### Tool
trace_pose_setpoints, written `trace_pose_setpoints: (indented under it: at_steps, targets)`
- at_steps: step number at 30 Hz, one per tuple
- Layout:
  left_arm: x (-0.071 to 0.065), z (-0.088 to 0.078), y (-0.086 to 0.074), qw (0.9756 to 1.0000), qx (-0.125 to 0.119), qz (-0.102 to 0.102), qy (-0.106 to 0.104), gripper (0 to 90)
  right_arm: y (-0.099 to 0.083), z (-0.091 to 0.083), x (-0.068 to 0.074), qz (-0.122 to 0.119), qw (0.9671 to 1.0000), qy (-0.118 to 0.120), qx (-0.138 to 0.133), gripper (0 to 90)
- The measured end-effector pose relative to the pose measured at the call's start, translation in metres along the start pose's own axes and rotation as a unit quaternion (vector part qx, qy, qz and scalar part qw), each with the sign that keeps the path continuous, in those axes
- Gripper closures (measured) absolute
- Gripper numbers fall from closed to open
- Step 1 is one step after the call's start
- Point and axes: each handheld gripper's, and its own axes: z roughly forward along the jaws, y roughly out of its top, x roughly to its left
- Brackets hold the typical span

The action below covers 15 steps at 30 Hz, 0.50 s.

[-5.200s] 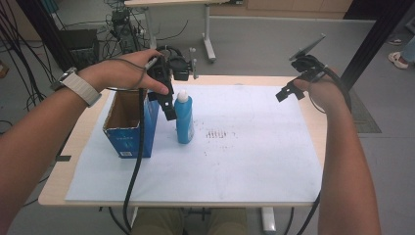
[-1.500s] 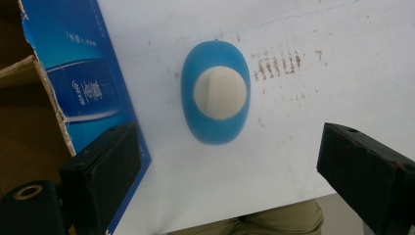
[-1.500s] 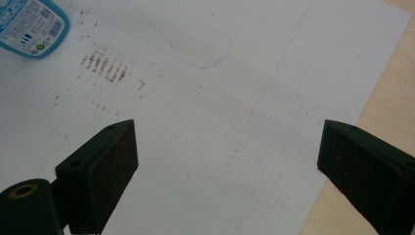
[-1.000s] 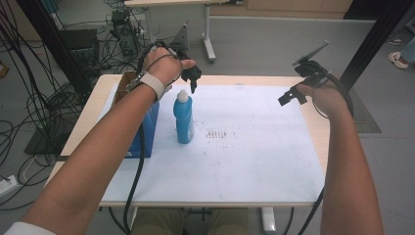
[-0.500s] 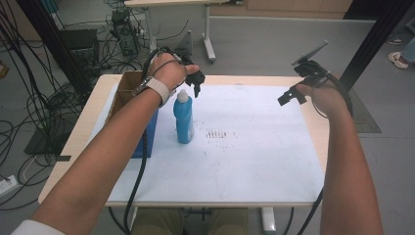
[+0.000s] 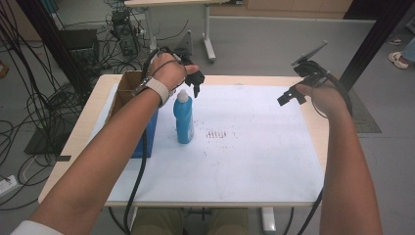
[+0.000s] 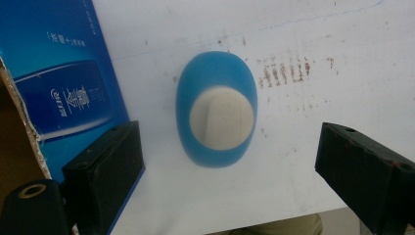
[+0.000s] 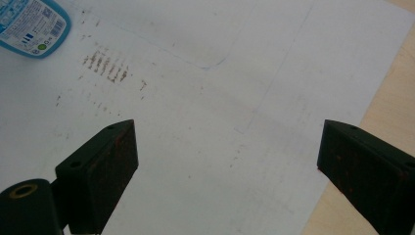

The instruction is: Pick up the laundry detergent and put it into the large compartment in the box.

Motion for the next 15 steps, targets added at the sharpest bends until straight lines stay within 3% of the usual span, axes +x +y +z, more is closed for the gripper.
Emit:
trace_pose_setpoints:
  at_steps: [15]
  targets:
    - [0.0007,-0.0009,-0.0009,1.0000,-0.001,-0.002,-0.003,10.8,-0.0015,-0.0015,-0.0001,0.001,1.0000,-0.001,-0.001,7.7]
